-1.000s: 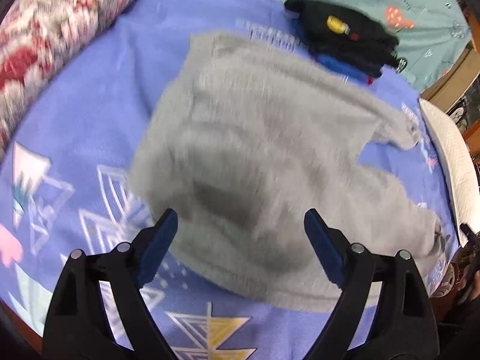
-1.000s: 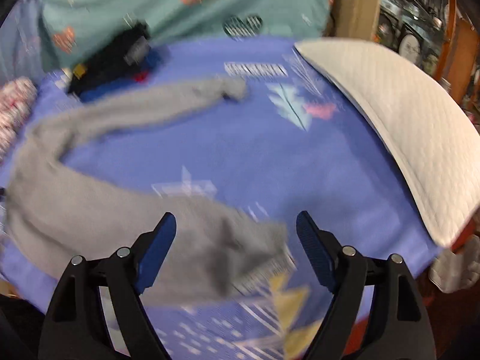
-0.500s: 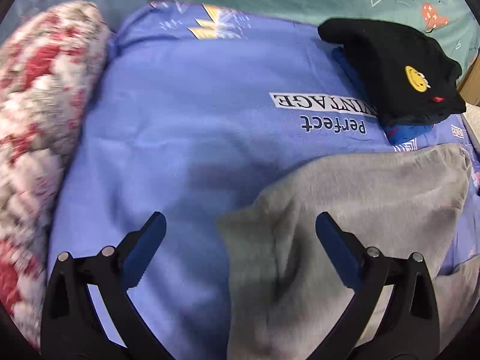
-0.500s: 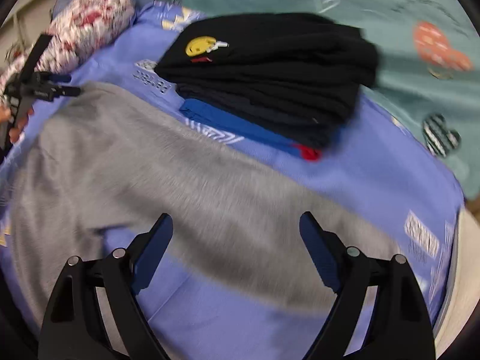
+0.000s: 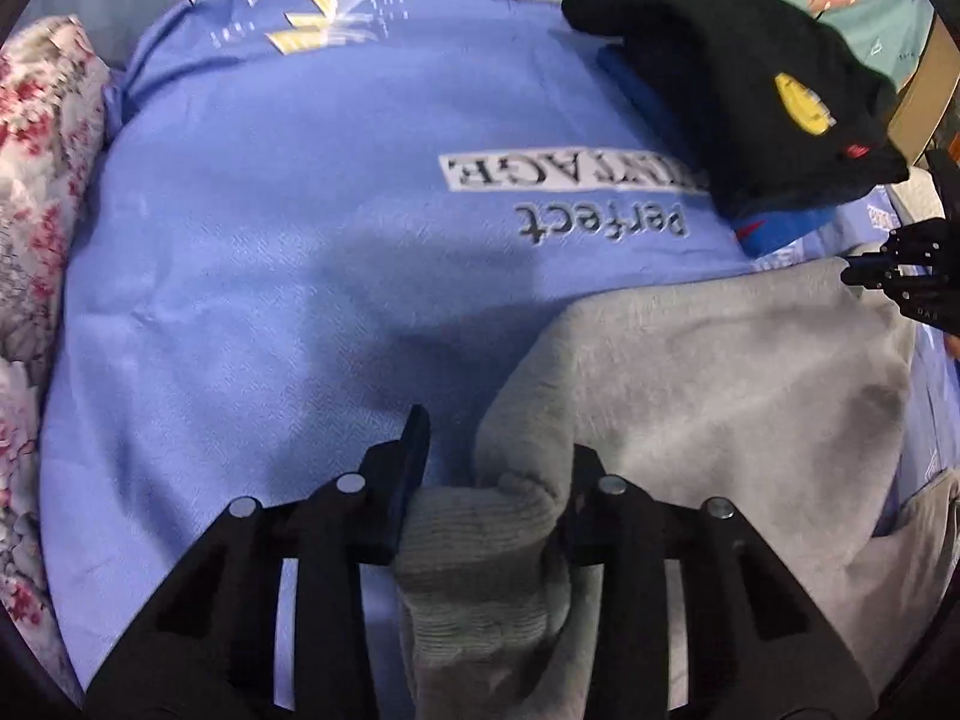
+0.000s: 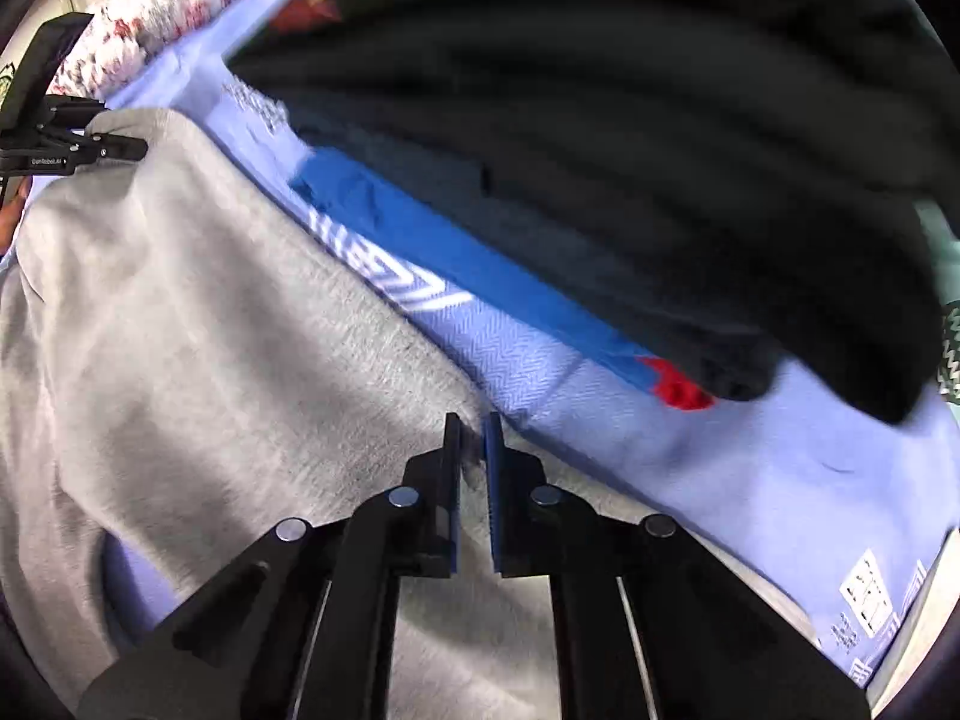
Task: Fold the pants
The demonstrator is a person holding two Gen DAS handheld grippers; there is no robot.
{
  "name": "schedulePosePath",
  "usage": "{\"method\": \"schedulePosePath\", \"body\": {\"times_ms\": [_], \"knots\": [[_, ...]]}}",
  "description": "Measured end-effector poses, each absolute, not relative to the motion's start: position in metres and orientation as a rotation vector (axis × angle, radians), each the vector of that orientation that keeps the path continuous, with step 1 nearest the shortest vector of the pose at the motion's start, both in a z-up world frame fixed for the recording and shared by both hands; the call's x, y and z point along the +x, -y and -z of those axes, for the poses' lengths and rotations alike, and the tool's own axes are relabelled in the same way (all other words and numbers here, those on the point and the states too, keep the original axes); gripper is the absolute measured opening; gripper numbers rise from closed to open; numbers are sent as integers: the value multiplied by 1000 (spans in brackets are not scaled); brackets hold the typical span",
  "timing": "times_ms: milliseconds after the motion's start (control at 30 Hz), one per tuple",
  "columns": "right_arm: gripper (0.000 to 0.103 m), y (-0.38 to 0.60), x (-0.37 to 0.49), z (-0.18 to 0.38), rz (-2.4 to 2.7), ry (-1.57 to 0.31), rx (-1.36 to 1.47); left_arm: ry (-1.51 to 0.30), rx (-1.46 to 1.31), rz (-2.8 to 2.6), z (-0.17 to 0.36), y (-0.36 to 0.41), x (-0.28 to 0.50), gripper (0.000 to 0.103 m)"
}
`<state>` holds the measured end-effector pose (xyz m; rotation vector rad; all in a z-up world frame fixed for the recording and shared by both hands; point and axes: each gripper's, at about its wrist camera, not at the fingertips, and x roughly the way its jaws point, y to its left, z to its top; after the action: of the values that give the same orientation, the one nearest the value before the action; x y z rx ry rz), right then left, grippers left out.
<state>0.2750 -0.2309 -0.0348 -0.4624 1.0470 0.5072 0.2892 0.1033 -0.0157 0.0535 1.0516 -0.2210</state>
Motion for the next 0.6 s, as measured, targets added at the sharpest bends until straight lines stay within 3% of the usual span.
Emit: {"method": "schedulePosePath", "body": {"times_ms": [267,433,467,500,533,600], "knots": [[6,251,172,-34,-532,-906,-436,-882,28,279,-54,-94,198,35],[6,259,46,-45,-615,-868,-329,-842,21,340,-67,-98,119,37],[0,264,20,-42,-665,-877,-293,-855,9,351,-63,-101,104,39],[0,263,-2,-35,-701,-883,-267,-871,-6,359,-56,-104,94,51],[0,254,-17,-24,-724,-892,-251,-888,-29,366,-50,-107,82,71],[0,250,-42,0,-735,-930,-216,-911,-78,358,-37,-112,59,82]]}}
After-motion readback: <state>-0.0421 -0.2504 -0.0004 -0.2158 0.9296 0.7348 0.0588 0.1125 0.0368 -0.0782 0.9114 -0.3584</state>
